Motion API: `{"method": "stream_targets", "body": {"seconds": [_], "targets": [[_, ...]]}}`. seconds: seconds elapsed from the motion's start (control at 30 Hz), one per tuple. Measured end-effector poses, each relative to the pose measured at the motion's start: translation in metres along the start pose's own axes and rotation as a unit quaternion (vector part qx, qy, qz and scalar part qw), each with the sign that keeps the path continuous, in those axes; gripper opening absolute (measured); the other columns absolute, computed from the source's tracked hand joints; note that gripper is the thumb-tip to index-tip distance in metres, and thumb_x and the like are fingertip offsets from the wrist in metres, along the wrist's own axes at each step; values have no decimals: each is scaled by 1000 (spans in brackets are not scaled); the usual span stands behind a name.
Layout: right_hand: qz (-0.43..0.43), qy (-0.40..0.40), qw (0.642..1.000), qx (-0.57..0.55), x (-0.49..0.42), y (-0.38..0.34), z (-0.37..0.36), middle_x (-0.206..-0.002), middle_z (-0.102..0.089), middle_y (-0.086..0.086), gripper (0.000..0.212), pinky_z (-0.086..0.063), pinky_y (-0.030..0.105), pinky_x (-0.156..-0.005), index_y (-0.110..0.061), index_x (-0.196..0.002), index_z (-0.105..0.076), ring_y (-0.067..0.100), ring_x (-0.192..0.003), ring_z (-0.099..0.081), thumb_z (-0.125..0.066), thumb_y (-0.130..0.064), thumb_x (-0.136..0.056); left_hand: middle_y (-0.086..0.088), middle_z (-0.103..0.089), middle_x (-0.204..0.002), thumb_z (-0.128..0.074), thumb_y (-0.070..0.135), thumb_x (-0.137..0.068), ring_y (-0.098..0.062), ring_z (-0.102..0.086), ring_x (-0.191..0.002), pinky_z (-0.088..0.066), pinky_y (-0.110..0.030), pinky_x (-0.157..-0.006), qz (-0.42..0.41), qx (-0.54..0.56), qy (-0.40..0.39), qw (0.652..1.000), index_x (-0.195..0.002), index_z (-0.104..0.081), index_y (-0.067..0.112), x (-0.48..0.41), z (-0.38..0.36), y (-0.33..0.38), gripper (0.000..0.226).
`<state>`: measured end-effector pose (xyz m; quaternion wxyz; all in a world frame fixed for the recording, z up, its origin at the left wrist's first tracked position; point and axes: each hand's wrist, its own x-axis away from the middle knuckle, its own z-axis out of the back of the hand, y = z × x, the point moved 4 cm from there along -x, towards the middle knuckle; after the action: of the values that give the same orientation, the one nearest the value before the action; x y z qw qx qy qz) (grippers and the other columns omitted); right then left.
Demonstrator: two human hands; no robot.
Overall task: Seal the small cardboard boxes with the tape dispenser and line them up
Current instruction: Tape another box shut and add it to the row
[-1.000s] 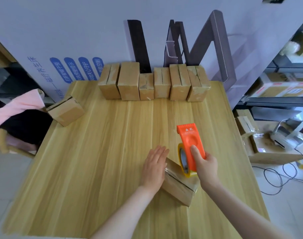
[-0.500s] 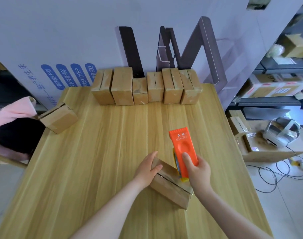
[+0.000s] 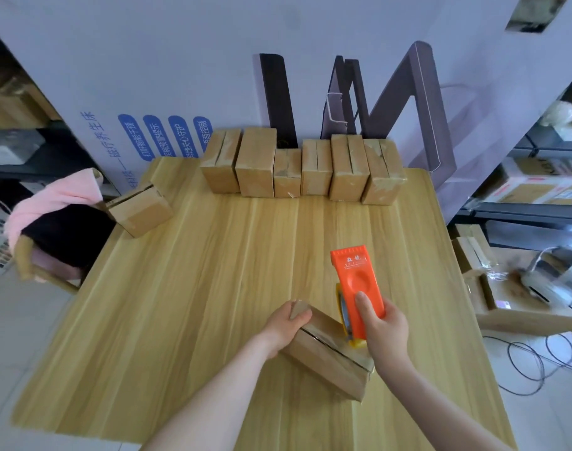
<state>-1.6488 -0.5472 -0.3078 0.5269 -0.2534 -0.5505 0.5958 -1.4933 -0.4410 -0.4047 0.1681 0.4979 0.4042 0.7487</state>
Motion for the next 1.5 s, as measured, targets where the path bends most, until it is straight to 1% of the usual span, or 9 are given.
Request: {"method": "stream_targets", "body": {"seconds": [0.17,0.3,0.47,0.83,0.97,1.07,1.13,1.23,1.5], "targets": [[-23,-37,999,-21,-2,-5,5,-65,-66,20,31,-56,45,-53,-7,-75,-67,37,-57,-65,-67,-36,-88,6,-66,-107,-55,30,-96,-4,-60,-93,-46,-14,-75,-10,37,89,995,-109,-56,22,31,-12,-16,15],[-33,-39,995,-84,-12,-31,15,-58,-60,15,33,-45,21,-37,-4,-69,-62,25,-46,-59,-64,-30,-90,-7,-62,-120,-55,32,-96,-18,-59,-101,-46,-22,-73,58,140,178,972,-124,-55,11,45,-9,-28,35],[3,-30,990,-139,-28,-81,12,-57,-55,7,31,-39,13,-34,-7,-66,-59,2,-35,-52,-61,-24,-92,-15,-56,-130,-54,35,-96,-24,-54,-99,-47,-31,-71,119,281,260,916,-132,-49,8,54,26,-17,45],[-32,-12,984,-172,-40,-124,-111,-56,-50,9,34,-33,11,-29,-1,-68,-55,0,-26,-45,-60,-22,-94,-6,-56,-130,-56,45,-93,-30,-59,-112,-48,-55,-94,65,499,354,788,-134,-48,14,-15,244,81,52],[-41,10,984,-171,-49,-142,-184,-56,-52,9,33,-34,10,-30,6,-79,-58,1,-26,-46,-59,-23,-93,-4,-56,-130,-52,45,-95,-29,-56,-117,-50,-47,-92,45,534,374,757,-136,-46,16,-55,335,136,51],[-53,16,983,-177,-59,-151,-230,-60,-54,10,32,-35,10,-30,4,-79,-59,2,-27,-48,-60,-24,-93,-8,-54,-124,-40,41,-100,-31,-53,-120,-47,-44,-94,36,468,407,783,-135,-47,12,-89,397,166,46],[-61,21,982,-177,-65,-152,-252,-59,-54,10,31,-35,11,-30,2,-77,-59,1,-28,-48,-60,-24,-93,-13,-46,-139,-31,33,-102,-33,-45,-129,-39,-43,-107,31,317,449,835,-140,-39,11,-111,429,180,45],[-76,46,983,-159,-72,-150,-274,-61,-56,11,28,-37,13,-31,5,-85,-62,4,-32,-52,-63,-23,-91,-12,-41,-144,-38,13,-96,-30,-41,-132,-35,-39,-109,51,173,491,852,-144,-32,12,-144,460,189,48],[-81,114,988,-67,-96,-144,-293,-60,-61,11,39,-36,28,-49,-5,-67,-62,22,-57,-55,-81,-39,-65,-15,-55,-123,-47,8,-97,-29,-55,-111,-49,-33,-83,126,166,287,935,-136,-48,4,-243,447,151,40]]}}
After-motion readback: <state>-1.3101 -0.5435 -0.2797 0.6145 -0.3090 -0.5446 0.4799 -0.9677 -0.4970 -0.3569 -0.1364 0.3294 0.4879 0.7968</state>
